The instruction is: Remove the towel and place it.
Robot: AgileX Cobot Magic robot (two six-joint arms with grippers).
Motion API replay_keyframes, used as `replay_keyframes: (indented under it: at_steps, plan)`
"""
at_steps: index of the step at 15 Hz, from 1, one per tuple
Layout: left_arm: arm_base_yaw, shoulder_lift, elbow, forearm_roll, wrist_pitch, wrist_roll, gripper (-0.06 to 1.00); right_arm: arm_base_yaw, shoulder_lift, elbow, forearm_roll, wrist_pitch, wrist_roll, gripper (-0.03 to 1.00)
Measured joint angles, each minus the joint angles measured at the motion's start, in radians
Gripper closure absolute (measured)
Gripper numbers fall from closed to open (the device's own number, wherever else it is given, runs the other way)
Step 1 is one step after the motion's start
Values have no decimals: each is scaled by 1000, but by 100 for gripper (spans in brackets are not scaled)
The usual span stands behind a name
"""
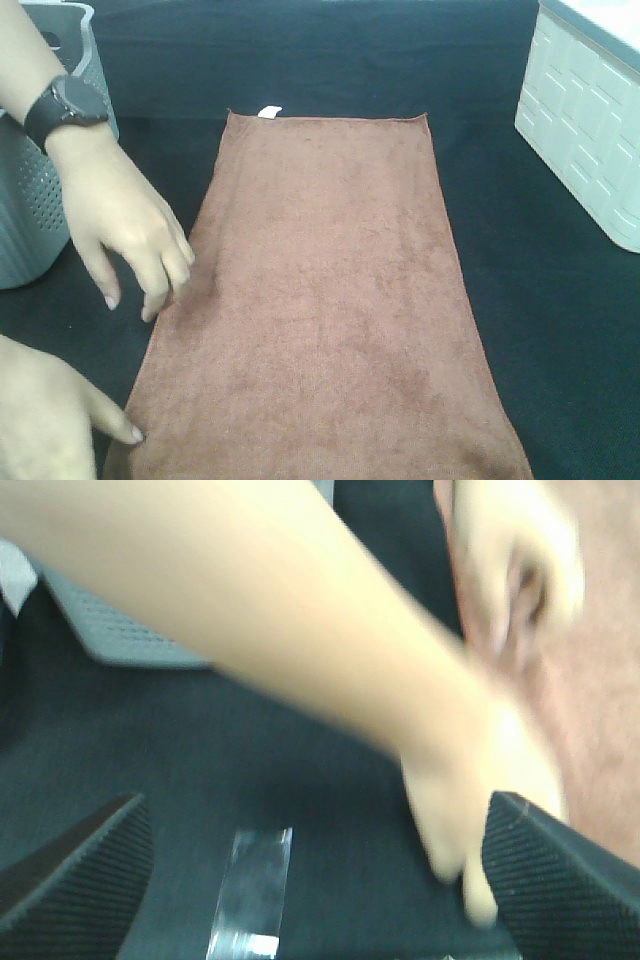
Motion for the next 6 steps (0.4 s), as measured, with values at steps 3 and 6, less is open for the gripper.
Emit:
replay_keyframes:
  at_steps: [3, 6]
  plan:
    - [0, 0, 4, -3, -22, 2, 10, 0, 0, 2, 1, 0, 0, 24]
    - [0, 0, 4, -3, -22, 3, 10, 0, 0, 2, 1, 0, 0, 24]
